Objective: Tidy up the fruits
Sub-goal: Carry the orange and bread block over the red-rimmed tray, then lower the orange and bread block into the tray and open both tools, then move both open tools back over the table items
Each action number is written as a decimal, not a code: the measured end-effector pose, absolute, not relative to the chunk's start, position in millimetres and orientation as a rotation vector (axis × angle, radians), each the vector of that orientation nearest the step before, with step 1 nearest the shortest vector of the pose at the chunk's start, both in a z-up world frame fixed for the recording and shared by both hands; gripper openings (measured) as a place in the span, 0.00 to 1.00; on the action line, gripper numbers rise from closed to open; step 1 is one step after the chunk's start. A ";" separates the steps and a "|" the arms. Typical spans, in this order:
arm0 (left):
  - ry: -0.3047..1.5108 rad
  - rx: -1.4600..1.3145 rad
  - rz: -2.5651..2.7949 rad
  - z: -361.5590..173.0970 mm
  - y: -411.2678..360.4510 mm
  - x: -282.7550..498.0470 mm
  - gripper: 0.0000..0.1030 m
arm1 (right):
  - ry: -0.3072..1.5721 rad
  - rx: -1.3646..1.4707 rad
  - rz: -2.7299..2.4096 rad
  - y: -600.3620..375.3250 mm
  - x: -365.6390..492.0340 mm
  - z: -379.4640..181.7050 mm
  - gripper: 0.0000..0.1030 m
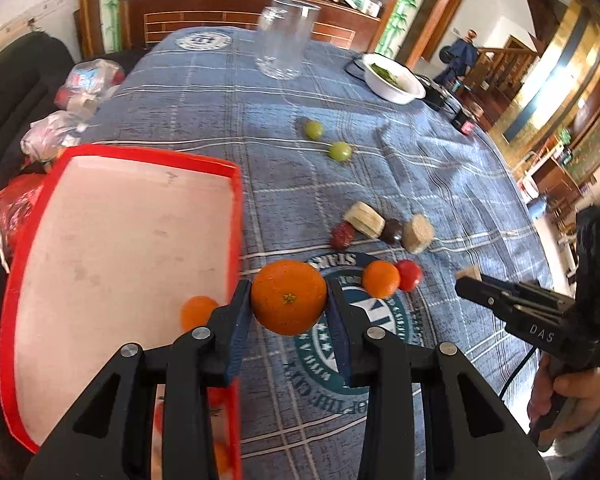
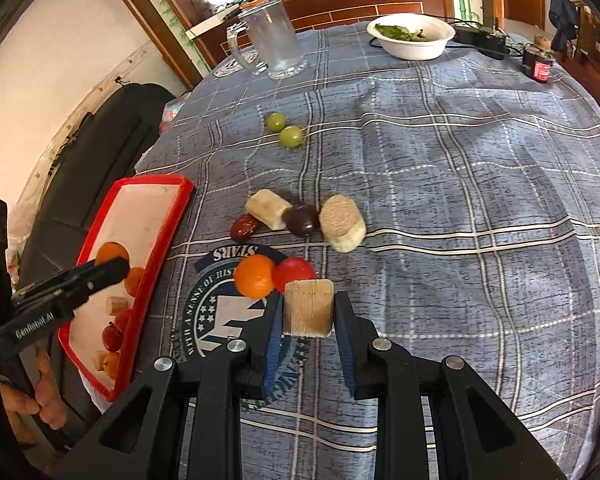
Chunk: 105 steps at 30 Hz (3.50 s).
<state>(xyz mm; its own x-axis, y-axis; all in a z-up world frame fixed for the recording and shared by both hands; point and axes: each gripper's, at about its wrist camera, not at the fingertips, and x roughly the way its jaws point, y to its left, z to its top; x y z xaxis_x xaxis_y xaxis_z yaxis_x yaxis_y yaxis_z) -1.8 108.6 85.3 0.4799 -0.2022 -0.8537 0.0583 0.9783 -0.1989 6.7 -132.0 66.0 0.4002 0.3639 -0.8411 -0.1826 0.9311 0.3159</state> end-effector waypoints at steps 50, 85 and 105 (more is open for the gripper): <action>1.111 -0.276 0.023 54.4 235.2 -41.4 0.33 | 1.150 0.009 0.656 70.7 45.3 67.7 0.25; 1.166 -0.246 -0.047 36.0 236.8 -45.1 0.44 | 1.156 -0.080 0.661 116.6 57.4 52.6 0.43; 1.076 -0.214 -0.146 69.0 173.0 -16.9 0.58 | 1.080 0.058 0.457 -32.0 29.7 83.1 0.59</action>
<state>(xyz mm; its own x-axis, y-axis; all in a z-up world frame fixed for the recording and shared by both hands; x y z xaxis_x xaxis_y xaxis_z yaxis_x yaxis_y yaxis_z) -16.9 173.0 69.0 0.4686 -0.2223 -0.8550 0.0144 0.9696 -0.2442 29.7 -32.0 83.1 0.3878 0.3869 -0.8366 -0.3314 0.9055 0.2652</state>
